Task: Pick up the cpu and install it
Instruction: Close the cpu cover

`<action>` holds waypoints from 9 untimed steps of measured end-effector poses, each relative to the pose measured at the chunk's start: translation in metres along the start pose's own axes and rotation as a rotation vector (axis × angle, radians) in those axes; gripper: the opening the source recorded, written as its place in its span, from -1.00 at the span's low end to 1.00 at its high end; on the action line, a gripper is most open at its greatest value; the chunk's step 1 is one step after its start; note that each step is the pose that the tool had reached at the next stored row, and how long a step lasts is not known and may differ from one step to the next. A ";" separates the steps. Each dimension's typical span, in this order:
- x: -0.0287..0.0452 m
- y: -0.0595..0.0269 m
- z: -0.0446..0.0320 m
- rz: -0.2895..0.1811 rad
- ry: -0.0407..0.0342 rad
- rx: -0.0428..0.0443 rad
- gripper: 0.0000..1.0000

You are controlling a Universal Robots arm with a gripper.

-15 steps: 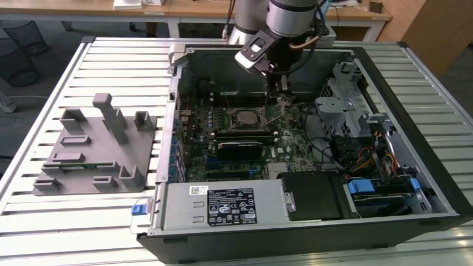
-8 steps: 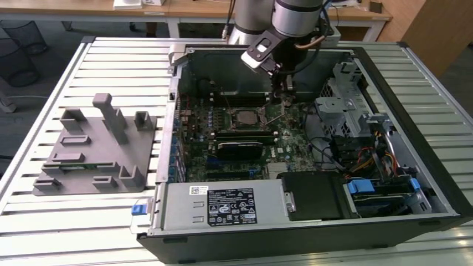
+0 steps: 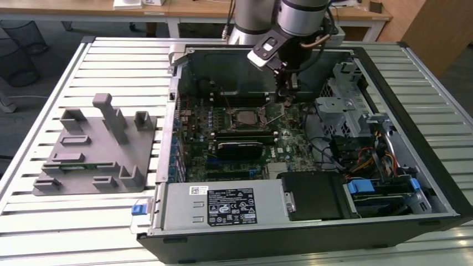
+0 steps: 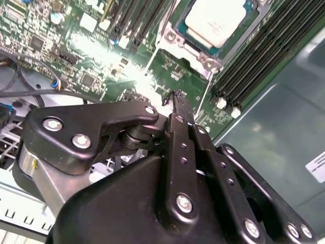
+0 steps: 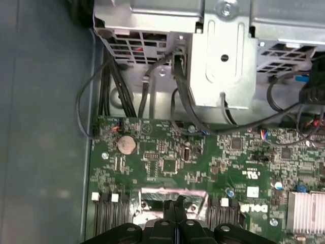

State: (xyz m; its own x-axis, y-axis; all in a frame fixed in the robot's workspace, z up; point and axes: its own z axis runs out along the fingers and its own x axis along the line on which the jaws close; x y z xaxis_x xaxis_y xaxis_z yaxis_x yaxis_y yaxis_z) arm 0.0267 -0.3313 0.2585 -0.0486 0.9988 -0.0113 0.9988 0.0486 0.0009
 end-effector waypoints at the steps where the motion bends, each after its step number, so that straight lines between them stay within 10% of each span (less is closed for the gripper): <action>1: 0.0008 0.0013 0.0003 0.000 -0.0002 0.0001 -0.79; 9: 0.0036 0.0138 0.0025 0.000 -0.0002 0.0001 -0.79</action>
State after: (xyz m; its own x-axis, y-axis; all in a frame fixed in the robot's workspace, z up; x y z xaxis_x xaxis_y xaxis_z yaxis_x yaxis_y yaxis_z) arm 0.0403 -0.3271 0.2559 -0.0488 0.9987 -0.0115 0.9988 0.0488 0.0008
